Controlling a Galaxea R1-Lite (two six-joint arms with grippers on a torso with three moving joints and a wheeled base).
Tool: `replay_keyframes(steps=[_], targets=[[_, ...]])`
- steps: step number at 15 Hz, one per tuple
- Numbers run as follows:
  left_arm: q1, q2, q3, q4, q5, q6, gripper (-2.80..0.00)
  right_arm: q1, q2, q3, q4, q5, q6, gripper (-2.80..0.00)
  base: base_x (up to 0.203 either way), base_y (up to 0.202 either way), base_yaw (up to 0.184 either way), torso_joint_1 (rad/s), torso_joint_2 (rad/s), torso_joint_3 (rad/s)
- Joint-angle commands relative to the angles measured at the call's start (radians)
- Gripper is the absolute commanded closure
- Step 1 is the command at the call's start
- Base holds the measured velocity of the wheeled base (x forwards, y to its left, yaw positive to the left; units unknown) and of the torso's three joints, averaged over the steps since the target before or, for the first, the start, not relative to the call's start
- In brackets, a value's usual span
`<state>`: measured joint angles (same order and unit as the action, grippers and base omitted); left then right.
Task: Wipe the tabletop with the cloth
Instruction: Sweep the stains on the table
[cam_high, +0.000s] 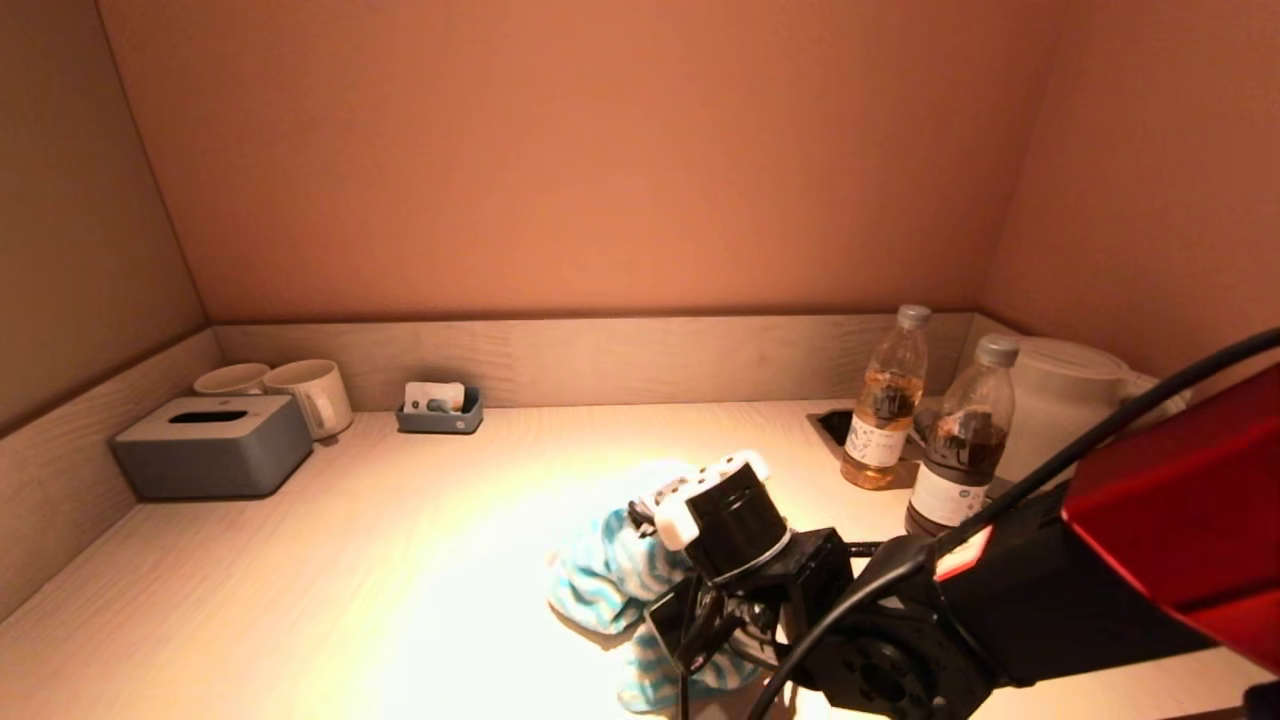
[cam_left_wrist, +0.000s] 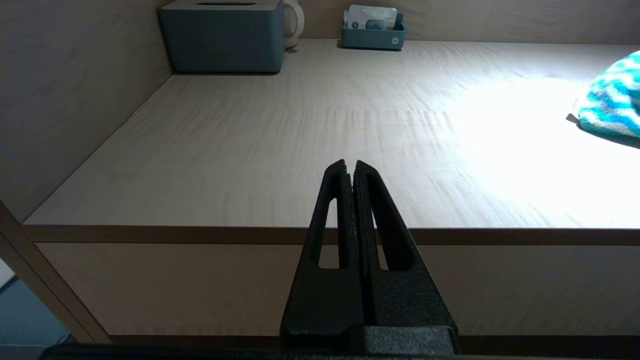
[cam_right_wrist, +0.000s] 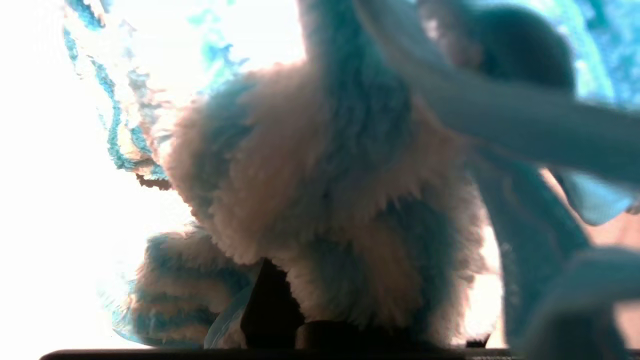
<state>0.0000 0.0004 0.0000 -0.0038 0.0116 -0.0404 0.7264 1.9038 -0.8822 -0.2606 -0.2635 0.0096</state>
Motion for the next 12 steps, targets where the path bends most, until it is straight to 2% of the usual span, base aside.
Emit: replay_keyframes(steps=[1,6,9,10,12], targets=[[0.000,0.000,0.000,-0.001,0.001,-0.001,0.00,-0.063,-0.018,0.004,-0.003,-0.001,0.001,0.00,0.000,0.000,0.000,0.000,0.00,0.000],[0.000,0.000,0.000,-0.001,0.001,-0.001,0.00,-0.102,-0.124,0.058,-0.011,0.001,0.005,0.00,0.000,0.000,0.000,0.000,0.00,0.000],[0.000,0.000,0.000,-0.001,0.001,-0.001,0.00,-0.137,-0.340,0.105,-0.009,-0.009,0.000,0.00,0.000,0.000,0.000,0.000,0.00,0.000],[0.000,0.000,0.000,-0.001,0.001,-0.001,0.00,-0.176,-0.427,0.122,-0.008,-0.017,-0.003,0.00,0.000,0.000,0.000,0.000,0.00,0.000],[0.000,0.000,0.000,-0.001,0.001,-0.001,0.00,-0.320,-0.545,0.151,-0.006,-0.028,-0.010,0.00,0.000,0.000,0.000,0.000,0.00,0.000]])
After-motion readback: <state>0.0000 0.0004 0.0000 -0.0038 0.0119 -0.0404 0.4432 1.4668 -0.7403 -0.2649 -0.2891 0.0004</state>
